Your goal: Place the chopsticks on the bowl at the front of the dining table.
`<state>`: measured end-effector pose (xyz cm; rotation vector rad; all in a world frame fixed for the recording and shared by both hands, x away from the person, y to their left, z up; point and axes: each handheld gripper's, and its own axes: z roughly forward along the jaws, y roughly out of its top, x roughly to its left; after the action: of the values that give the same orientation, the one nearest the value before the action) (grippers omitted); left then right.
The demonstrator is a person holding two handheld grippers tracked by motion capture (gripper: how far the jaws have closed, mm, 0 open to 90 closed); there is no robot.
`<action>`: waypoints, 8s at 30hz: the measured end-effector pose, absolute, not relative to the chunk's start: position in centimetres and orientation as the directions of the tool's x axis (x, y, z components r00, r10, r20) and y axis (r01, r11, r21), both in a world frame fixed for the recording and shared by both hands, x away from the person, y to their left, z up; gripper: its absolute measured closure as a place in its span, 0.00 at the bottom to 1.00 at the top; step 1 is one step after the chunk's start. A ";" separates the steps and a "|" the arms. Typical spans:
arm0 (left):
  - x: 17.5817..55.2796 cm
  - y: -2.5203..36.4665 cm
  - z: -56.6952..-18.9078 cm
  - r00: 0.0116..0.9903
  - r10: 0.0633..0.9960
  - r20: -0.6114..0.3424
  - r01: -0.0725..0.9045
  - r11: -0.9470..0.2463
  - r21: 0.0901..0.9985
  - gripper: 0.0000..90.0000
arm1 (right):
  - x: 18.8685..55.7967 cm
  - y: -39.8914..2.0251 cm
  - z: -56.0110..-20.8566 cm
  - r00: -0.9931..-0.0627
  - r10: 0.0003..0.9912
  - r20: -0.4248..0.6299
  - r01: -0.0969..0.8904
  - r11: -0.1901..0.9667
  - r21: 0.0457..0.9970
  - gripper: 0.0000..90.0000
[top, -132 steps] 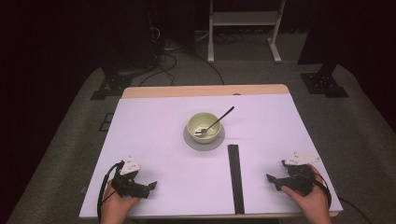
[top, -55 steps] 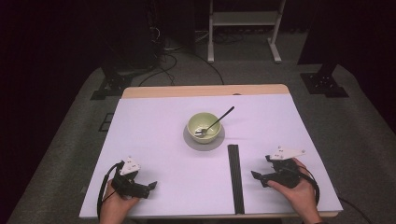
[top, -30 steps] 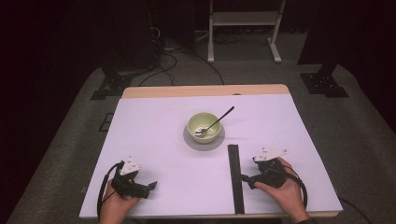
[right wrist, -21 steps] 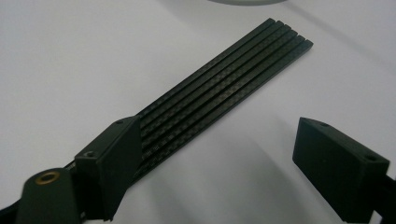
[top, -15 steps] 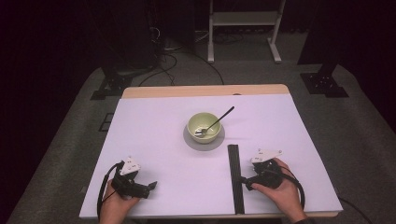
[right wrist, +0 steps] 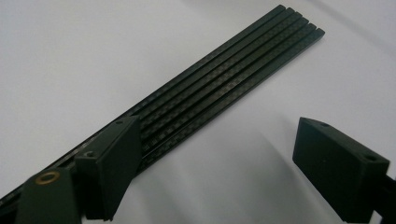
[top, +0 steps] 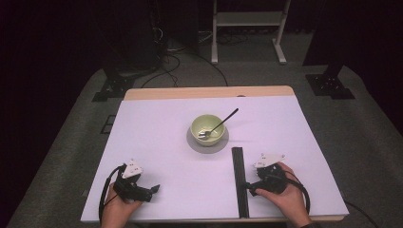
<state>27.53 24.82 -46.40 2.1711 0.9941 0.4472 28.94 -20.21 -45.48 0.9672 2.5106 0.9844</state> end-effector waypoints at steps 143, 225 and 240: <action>27.5 24.8 -46.4 0.646 0.763 0.022 0.522 -0.462 0.717 0.00 | 27.0 -34.6 -45.7 -0.507 0.862 0.006 0.639 0.371 0.674 0.18; 27.6 24.8 -46.4 0.646 0.763 0.020 0.523 -0.462 0.716 0.00 | 31.7 -30.1 -43.3 -0.580 0.813 0.061 0.580 0.359 0.731 0.57; 27.6 24.8 -46.4 0.646 0.763 0.020 0.523 -0.462 0.716 0.00 | 32.8 -29.2 -43.9 -0.599 0.798 0.066 0.593 0.388 0.705 0.72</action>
<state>27.55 24.82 -46.40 2.1713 0.9953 0.4453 32.77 -29.18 -43.86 1.2223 2.3652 1.0253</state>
